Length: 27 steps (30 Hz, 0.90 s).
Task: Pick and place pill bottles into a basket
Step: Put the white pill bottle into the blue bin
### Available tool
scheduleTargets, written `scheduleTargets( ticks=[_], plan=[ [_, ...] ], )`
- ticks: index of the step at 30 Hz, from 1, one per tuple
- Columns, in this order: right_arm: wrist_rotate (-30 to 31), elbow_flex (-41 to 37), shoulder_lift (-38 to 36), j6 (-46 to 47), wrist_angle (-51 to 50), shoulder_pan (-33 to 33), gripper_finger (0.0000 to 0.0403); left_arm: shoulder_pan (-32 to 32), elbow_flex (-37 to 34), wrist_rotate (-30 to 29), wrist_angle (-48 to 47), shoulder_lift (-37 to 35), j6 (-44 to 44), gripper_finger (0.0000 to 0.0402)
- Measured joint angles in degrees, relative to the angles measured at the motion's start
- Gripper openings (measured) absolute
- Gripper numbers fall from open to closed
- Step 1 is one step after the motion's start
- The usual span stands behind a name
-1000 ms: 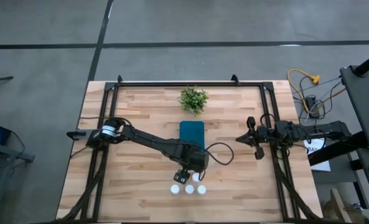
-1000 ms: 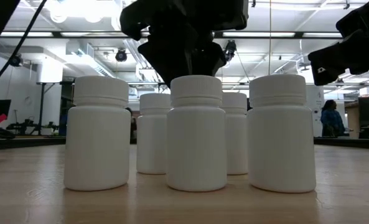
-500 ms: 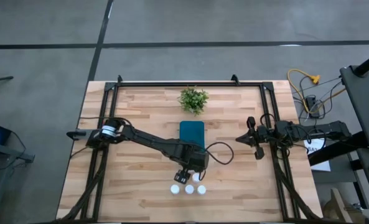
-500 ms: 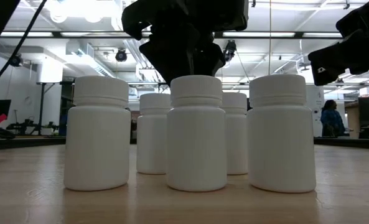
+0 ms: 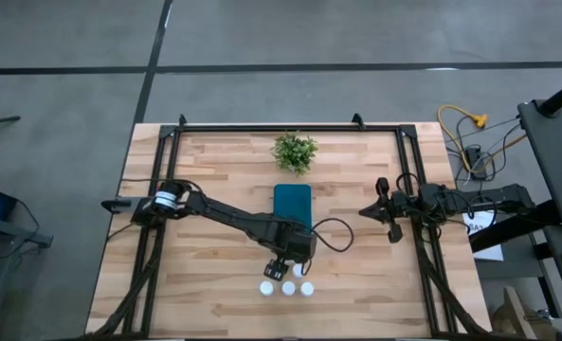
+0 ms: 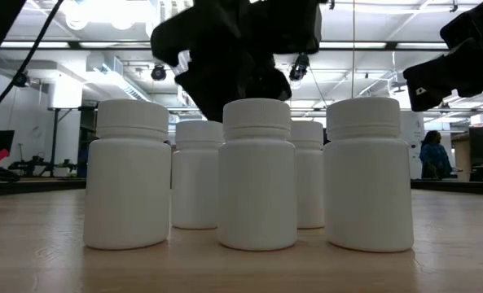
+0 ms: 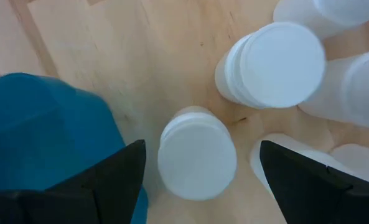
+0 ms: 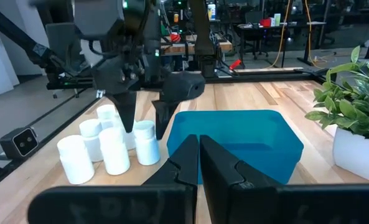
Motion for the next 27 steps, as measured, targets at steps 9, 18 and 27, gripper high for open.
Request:
scheduleTargets(
  ticks=[9, 18, 27],
  plan=[
    [0.1, 0.0, 0.0, 0.0, 0.0, 0.0, 0.0008, 0.0, 0.8, 0.2, 0.9, 0.0, 0.2, 0.0296],
    [0.1, 0.0, 0.0, 0.0, 0.0, 0.0, 0.0008, 0.0, 0.9, 0.3, 0.8, 0.0, 0.2, 0.0261],
    [0.1, 0.0, 0.0, 0.0, 0.0, 0.0, 0.0008, 0.0, 0.9, 0.3, 0.7, 0.0, 0.7, 0.0142]
  ],
)
